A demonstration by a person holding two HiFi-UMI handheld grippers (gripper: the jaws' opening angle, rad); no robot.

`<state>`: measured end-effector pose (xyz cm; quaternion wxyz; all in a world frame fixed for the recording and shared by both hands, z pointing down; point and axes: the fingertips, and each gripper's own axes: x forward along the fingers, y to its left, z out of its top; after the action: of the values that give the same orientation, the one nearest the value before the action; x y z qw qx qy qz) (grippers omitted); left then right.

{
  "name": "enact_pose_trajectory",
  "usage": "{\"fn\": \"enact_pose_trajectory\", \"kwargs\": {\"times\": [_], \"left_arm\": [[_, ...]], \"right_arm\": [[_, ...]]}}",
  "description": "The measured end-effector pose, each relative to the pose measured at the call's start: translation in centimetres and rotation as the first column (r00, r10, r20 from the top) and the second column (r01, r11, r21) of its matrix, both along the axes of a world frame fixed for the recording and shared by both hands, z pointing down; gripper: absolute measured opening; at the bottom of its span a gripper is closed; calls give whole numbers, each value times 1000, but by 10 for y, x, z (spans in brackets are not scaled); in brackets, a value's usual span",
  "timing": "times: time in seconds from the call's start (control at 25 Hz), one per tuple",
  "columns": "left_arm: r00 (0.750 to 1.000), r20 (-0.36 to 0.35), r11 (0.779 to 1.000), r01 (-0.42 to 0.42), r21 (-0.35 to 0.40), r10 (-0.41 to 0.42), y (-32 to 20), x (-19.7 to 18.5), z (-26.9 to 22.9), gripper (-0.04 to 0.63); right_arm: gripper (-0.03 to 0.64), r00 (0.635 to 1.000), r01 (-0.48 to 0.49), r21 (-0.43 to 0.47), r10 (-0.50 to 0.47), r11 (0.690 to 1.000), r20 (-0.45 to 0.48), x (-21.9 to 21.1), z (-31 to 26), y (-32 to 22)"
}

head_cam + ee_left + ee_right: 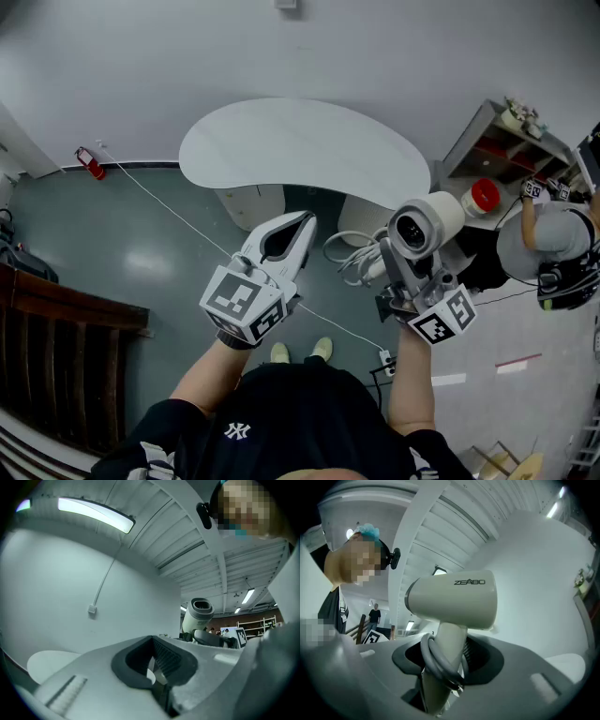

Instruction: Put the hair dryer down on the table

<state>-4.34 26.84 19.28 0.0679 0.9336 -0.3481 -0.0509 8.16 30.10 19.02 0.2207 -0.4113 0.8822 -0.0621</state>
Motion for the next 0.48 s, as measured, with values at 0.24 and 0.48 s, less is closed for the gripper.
{"fn": "enact_pose_trajectory", "kwargs": {"times": [0.24, 0.48], "left_arm": [[1000, 7, 1000, 7, -6, -7, 1, 4, -3, 0], [1000, 3, 1000, 19, -17, -19, 1, 8, 0, 0]], "right_arm": [[213, 1000, 2, 4, -2, 1000, -14, 4, 2, 0], [215, 999, 10, -5, -10, 1000, -35, 8, 0, 2]]}}
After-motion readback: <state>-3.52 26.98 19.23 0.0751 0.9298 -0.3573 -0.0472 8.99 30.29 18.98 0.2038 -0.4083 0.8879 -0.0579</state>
